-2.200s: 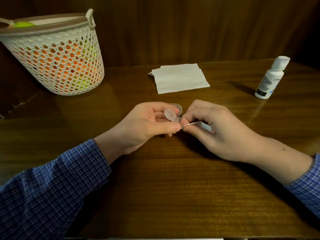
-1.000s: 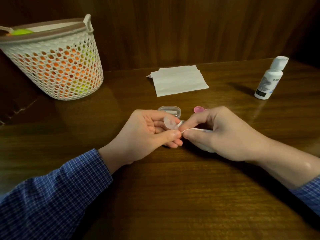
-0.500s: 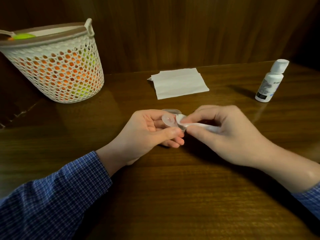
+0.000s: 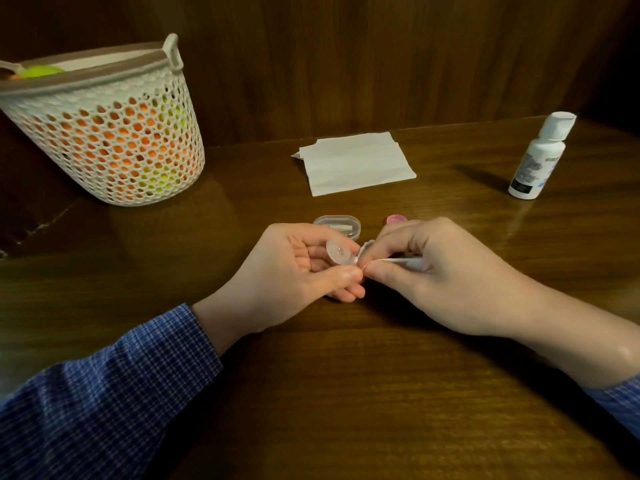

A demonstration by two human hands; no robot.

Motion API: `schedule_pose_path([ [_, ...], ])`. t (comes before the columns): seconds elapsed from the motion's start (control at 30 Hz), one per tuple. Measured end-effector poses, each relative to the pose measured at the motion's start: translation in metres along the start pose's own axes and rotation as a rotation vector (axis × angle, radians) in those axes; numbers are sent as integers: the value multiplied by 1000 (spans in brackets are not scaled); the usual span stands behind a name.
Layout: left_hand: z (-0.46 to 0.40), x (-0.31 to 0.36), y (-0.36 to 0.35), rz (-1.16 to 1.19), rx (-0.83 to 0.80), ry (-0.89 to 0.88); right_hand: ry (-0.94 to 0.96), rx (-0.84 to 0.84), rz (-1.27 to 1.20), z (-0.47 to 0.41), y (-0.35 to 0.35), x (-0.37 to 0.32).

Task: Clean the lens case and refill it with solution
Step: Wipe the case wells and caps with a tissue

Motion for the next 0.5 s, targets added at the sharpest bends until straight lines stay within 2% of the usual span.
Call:
schedule_pose_path([
  [0.03, 0, 1, -2, -1, -24, 2, -44, -79, -69, 0, -4, 4],
  [0.1, -2, 2, -2, 57, -46, 13, -165, -172, -415, 3, -9, 13],
  [0.17, -4, 2, 3, 169, -33, 34, -381, -98, -869, 5, -8, 30],
  [0.23, -4, 0, 4, 212, -39, 46, -534, 22, -1113, 8, -6, 41],
  [0.37, -4, -4, 2, 182, -44, 49, -568, 58, -1240, 8, -4, 42],
  [0.5, -5, -4, 3, 191, -38, 50, -440, 6, -970, 4, -2, 40],
])
Point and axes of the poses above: each hand's wrist, its own z-axis away from the middle knuckle, its own y-axis out of the back of the hand, x = y × z, the point moved 10 cm from there along -z, towards the middle knuckle, and after that the axes turned 5 degrees about y, right-handed, at the moved point
